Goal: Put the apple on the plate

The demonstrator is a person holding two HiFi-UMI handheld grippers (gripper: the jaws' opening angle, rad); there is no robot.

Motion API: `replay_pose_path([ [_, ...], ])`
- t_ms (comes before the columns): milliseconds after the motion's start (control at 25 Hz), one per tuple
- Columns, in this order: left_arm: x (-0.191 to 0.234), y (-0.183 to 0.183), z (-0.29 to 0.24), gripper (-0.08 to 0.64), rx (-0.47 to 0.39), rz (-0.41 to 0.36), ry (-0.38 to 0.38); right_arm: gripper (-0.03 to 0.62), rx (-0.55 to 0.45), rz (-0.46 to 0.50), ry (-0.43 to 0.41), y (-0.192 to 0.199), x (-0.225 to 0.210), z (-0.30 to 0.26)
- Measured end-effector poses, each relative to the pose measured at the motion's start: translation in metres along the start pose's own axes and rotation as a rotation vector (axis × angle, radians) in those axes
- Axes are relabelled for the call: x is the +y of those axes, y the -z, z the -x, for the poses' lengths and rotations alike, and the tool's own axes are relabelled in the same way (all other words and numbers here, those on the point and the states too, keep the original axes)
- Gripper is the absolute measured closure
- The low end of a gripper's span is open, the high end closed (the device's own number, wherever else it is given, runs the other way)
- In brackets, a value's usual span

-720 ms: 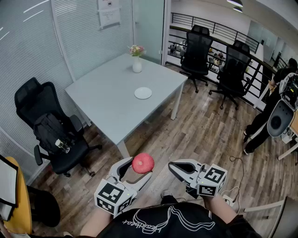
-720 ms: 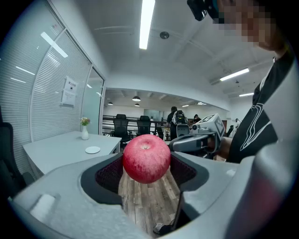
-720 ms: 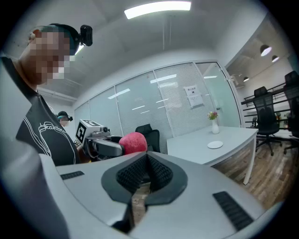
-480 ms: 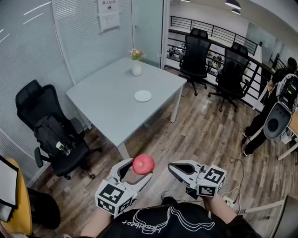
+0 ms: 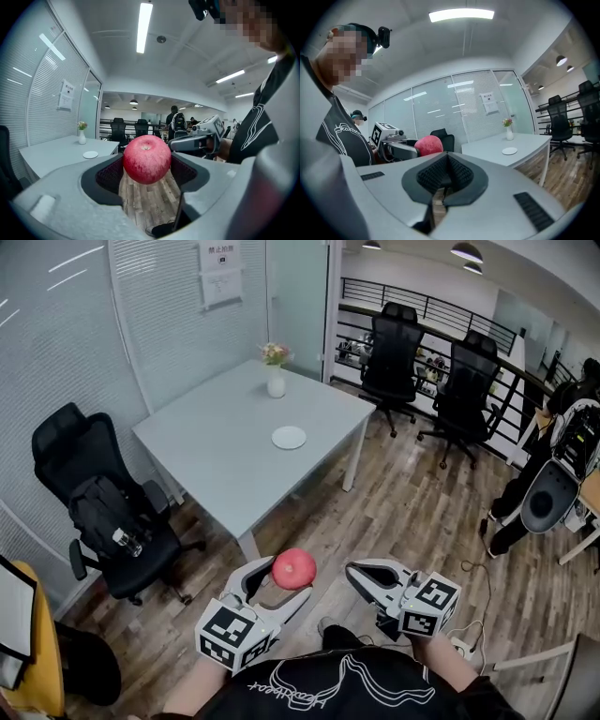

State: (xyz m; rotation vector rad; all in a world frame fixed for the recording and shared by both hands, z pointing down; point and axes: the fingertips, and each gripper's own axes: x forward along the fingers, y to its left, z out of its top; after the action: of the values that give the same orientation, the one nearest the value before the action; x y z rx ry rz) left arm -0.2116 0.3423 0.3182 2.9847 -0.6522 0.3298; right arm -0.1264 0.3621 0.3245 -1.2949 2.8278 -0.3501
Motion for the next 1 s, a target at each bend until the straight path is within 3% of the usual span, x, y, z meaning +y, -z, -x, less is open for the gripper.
replay_pose_path([
  [520,0.02,0.005,-0.036,0.238,-0.008,-0.007,0.003,0.583,0.002,-0.027,-0.04,0.014,-0.038,-0.019],
  [760,0.046,0.001,-0.083,0.238,0.015,0.003,0.006,0.583,0.006,-0.052,-0.045,0.01,-0.089,-0.032],
  [1000,0.082,-0.01,-0.155,0.238,0.03,0.021,-0.015,0.583,0.016,-0.09,-0.062,0.002,-0.171,-0.046],
])
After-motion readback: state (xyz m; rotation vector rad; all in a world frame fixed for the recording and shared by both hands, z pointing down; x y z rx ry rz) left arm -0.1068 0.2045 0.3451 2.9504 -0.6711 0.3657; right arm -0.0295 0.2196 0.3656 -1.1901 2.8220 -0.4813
